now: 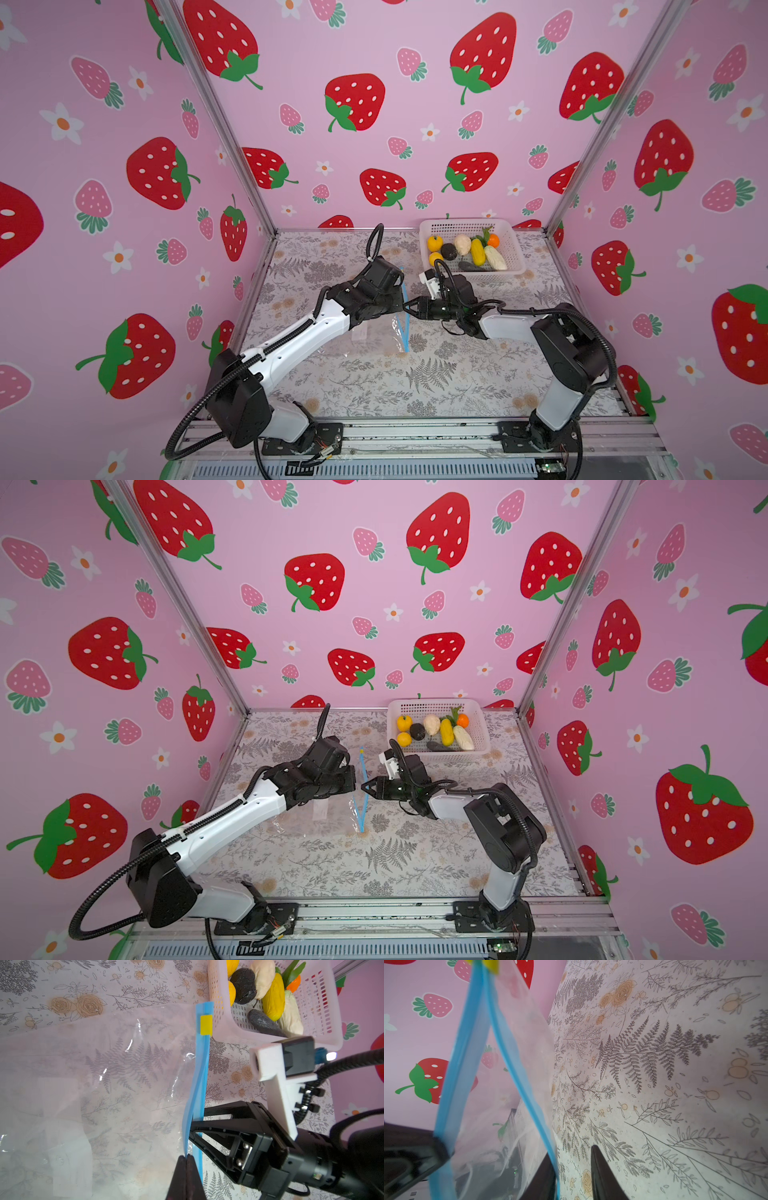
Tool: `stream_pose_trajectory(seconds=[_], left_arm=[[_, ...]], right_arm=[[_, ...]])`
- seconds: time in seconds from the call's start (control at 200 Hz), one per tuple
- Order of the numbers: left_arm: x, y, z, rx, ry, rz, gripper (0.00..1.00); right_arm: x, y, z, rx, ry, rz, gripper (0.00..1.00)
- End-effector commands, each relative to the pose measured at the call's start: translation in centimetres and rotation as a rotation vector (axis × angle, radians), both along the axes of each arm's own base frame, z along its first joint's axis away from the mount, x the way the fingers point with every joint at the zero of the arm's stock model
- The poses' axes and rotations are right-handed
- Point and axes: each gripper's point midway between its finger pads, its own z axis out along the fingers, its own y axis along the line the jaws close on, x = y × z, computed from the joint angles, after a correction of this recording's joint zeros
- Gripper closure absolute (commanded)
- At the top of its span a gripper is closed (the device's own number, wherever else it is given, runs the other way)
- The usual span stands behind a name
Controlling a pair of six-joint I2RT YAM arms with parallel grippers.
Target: Place the food in the zip-top bag and seal the zipper
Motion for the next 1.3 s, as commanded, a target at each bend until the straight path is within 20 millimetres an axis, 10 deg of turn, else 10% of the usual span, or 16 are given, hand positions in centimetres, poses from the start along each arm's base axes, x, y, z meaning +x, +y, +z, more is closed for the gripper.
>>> stream_pose_trajectory(seconds=[0.0,0.545,1.295], left_arm=[[-0.1,0.1,2.5,-0.028,-0.03,0.018,1.0],[-0.8,-2.7,5.1,-0.061,-0.048,-0.116,1.0],[1.6,-2.3,0.3,-0.058,0.031,-0.032,1.0]], right_arm=[[1.0,0.1,0.0,-0.012,-0.01,-0.013,0.7],[1.1,0.1,-0.8,-0.039,-0.003,-0.024,0.69],[0.1,-0.8,1.8,-0.038,-0.038,-0.017,0.59]])
